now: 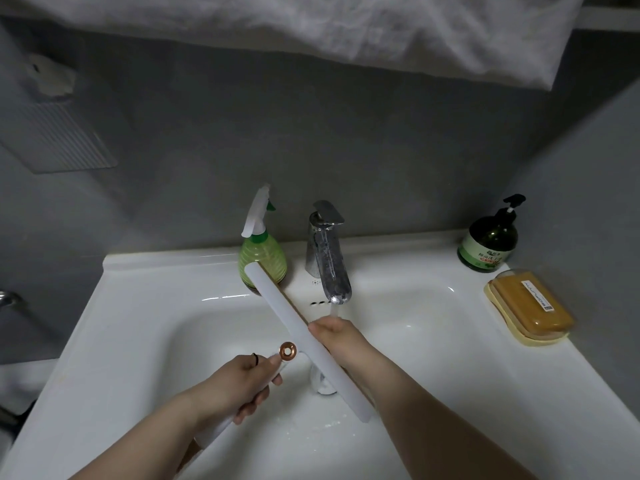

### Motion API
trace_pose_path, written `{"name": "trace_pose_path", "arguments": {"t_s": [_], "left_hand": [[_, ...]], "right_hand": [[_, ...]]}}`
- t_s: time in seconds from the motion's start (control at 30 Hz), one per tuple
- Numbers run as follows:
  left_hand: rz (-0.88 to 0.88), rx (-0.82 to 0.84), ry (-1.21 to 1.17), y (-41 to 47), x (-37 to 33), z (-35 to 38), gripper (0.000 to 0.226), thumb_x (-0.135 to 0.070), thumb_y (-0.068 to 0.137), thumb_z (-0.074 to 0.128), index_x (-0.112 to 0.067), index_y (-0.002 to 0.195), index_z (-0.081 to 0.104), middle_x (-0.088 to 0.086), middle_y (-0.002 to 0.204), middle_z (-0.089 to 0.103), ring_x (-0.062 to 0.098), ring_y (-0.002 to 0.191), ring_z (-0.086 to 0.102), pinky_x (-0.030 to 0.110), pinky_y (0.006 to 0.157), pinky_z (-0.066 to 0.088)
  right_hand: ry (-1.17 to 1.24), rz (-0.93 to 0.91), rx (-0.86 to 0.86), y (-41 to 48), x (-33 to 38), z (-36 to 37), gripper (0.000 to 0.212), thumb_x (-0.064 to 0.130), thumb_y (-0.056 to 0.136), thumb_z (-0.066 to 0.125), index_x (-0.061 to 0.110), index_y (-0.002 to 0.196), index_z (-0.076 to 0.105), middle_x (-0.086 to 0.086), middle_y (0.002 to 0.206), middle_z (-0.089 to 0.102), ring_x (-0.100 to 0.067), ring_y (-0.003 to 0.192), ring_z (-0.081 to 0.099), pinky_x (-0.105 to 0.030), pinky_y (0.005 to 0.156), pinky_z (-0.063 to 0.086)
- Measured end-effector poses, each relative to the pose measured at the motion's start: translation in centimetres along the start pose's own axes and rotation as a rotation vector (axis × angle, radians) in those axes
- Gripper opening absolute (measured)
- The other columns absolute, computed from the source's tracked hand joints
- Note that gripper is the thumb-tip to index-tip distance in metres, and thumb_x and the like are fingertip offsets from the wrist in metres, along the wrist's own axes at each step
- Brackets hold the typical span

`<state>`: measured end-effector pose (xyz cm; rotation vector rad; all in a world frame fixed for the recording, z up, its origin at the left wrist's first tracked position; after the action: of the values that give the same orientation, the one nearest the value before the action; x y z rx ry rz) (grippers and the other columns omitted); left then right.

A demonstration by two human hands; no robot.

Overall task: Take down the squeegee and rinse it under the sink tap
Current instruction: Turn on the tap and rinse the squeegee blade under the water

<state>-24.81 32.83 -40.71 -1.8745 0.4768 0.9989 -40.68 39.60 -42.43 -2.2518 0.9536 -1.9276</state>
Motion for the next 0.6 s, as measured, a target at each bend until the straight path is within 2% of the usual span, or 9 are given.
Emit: {"name": "trace_pose_path", "arguments": {"t_s": [0.07,0.17,0.23,0.33,0.43,0.5,0.6], "left_hand": [[-0.005,-0.001,-0.025,0.3,-0.2,0.1,0.039,-0.039,0.095,0.039,-0.008,0.077,0.055,-0.005,0.046,0.041,0.009,0.029,0.032,0.018,0.037,0.028],[-0.005,-0.031,-0.068,0.8,-0.3,0.9,0.038,-0.039,0.094,0.041,-0.008,0.076,0.054,-0.005,0.046,0.042,0.010,0.031,0.032,0.018,0.034,0.028],[0.003,-0.055,-0.086,1.1,-0.2,1.7,0.036,-0.039,0.094,0.042,-0.009,0.076,0.054,-0.003,0.049,0.043,0.009,0.032,0.033,0.019,0.034,0.028],[0.014,-0.070,-0.068,1.6,-0.4,2.5,0.034,-0.037,0.094,0.042,-0.011,0.076,0.054,-0.001,0.053,0.044,0.008,0.031,0.035,0.019,0.034,0.030],[0.022,-0.055,-0.043,1.9,-0.8,2.8,0.033,-0.037,0.094,0.041,-0.012,0.076,0.053,-0.001,0.053,0.044,0.008,0.029,0.036,0.018,0.033,0.032],[0.025,-0.049,-0.032,2.0,-0.9,2.8,0.033,-0.037,0.094,0.041,-0.012,0.077,0.053,-0.001,0.053,0.044,0.008,0.029,0.036,0.018,0.033,0.033],[0.026,-0.042,-0.026,2.0,-1.0,2.7,0.034,-0.038,0.095,0.040,-0.011,0.078,0.053,-0.001,0.053,0.043,0.008,0.029,0.036,0.018,0.033,0.033]], "right_hand": [[0.017,0.000,-0.021,0.0,-0.2,-0.3,0.027,0.023,0.091,0.047,0.005,0.099,0.065,0.009,0.071,0.051,-0.010,0.073,0.049,-0.019,0.063,0.039],[0.030,0.028,-0.044,-0.2,-0.4,-1.4,0.030,0.028,0.089,0.051,0.007,0.106,0.064,0.009,0.076,0.055,-0.003,0.069,0.050,-0.016,0.061,0.041],[-0.018,0.048,-0.087,-0.3,-0.7,-2.3,0.029,0.031,0.088,0.053,0.007,0.100,0.065,0.003,0.083,0.056,-0.003,0.067,0.050,-0.014,0.056,0.041],[-0.020,0.061,-0.109,-0.3,-1.2,-3.2,0.022,0.029,0.088,0.054,0.014,0.073,0.061,0.000,0.081,0.054,-0.005,0.063,0.048,-0.014,0.049,0.041],[0.004,0.064,-0.127,-0.1,-1.5,-3.5,0.022,0.022,0.090,0.048,0.014,0.076,0.062,0.003,0.072,0.051,-0.005,0.062,0.044,-0.012,0.053,0.037],[0.004,0.060,-0.138,0.1,-1.5,-3.4,0.021,0.019,0.091,0.044,0.016,0.075,0.057,0.004,0.068,0.047,-0.005,0.060,0.040,-0.010,0.051,0.035],[0.018,0.042,-0.141,0.2,-1.5,-3.0,0.024,0.027,0.089,0.052,0.014,0.069,0.049,0.003,0.066,0.045,-0.005,0.059,0.039,-0.004,0.045,0.033]]}}
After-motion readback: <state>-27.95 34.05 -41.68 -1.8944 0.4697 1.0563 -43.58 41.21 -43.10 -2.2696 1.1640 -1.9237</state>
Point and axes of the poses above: each hand's wrist, its own y-axis towards the middle knuckle, its own z-axis out of the palm, x = y × z, the point moved 2 cm from there along y, towards the middle knuckle
